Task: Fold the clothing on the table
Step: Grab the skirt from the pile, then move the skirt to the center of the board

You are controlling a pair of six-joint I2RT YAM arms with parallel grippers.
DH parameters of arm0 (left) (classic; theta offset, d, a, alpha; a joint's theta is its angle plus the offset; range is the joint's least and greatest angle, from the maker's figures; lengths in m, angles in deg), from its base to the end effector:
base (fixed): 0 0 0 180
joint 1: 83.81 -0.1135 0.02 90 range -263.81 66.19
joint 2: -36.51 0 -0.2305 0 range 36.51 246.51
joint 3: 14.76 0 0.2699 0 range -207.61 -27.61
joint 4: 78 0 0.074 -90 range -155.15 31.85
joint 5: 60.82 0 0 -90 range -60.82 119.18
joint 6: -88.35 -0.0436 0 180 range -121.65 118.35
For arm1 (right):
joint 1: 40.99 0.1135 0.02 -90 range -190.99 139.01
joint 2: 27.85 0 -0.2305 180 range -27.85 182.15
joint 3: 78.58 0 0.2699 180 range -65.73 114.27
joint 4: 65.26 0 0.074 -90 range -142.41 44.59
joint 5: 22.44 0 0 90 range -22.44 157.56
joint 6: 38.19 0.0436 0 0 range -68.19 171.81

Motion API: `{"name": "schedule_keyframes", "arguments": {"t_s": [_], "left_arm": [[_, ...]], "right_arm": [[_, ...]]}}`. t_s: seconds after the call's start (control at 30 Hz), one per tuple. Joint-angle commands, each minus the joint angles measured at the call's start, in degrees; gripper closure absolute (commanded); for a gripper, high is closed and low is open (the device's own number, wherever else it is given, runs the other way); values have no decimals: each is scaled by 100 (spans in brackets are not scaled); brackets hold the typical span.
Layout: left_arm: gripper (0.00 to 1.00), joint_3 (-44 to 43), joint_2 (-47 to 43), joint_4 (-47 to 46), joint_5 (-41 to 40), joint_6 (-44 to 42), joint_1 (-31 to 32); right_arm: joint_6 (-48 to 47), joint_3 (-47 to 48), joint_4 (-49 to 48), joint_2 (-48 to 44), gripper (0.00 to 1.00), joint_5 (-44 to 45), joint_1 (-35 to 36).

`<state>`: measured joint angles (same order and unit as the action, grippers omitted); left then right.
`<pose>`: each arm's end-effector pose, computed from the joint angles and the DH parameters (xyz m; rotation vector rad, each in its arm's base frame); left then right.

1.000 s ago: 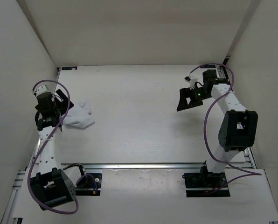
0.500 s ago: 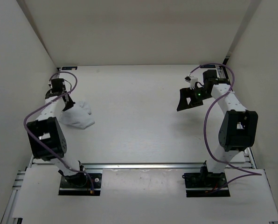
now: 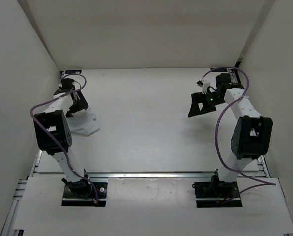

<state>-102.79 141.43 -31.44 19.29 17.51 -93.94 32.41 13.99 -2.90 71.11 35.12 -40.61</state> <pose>0.3825 0.0759 0.1532 -0.7254 2.5610 0.1801 0.3641 0.0258 0.2079 -0.5886 2.5469 0.6680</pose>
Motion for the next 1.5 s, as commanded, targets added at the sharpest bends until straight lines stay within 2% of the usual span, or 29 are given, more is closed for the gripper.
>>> {"name": "schedule_keyframes", "arguments": {"t_s": [0.0,0.23,0.27,0.33,0.37,0.4,0.43,0.57,0.73,0.83,0.9,1.0,1.07,1.1,1.17,1.27,1.33,1.37,1.43,1.47], "left_arm": [[14,-261,98,-5,-48,-105,125],[21,-489,581,-49,-119,-219,354],[24,-515,625,3,-110,-193,406],[39,-577,731,38,-83,-185,407],[59,-586,783,56,-75,-167,389],[87,-595,793,56,-57,-149,389],[100,-595,784,126,-48,-132,372],[100,-560,547,135,-259,-140,371],[100,-673,-112,109,4,175,494],[100,-665,-655,-92,179,666,888],[100,-621,-1034,-312,241,1078,1372],[100,-481,-1429,-1128,583,1974,1811],[100,-331,-1580,-2083,778,2669,2014],[100,-261,-1693,-2480,813,2716,2128],[100,-208,-1660,-2711,874,2935,2313],[80,448,-1738,-2678,1111,2874,2507],[78,1228,-2132,-2843,1261,2971,2700],[72,1512,-2282,-3027,1331,2997,2753],[52,2469,-2869,-3038,1359,3015,2841],[46,2760,-2968,-2977,1384,2954,2893]], "right_arm": [[-73,254,58,106,1,71,-29],[-126,184,163,89,1,81,-169],[-134,184,120,89,1,72,-170],[-100,167,137,71,1,115,-205],[-117,158,128,62,1,133,-214],[-134,140,128,106,1,99,-188],[-108,149,120,80,1,116,-196],[-108,166,67,141,1,125,-118],[-108,228,32,177,1,98,-82],[-82,237,5,185,1,98,-82],[-90,237,-3,168,1,63,-56],[-38,263,-3,168,0,46,-73],[-47,298,-3,185,0,63,-73],[-81,298,-12,185,1,54,-73],[-82,272,-12,150,1,37,-65],[-73,167,-21,98,1,10,-47],[-73,131,-39,62,0,-7,-65],[-55,105,-30,19,0,1,-65],[-82,52,-12,-25,1,10,-82],[-90,9,5,-60,0,28,-82]]}}
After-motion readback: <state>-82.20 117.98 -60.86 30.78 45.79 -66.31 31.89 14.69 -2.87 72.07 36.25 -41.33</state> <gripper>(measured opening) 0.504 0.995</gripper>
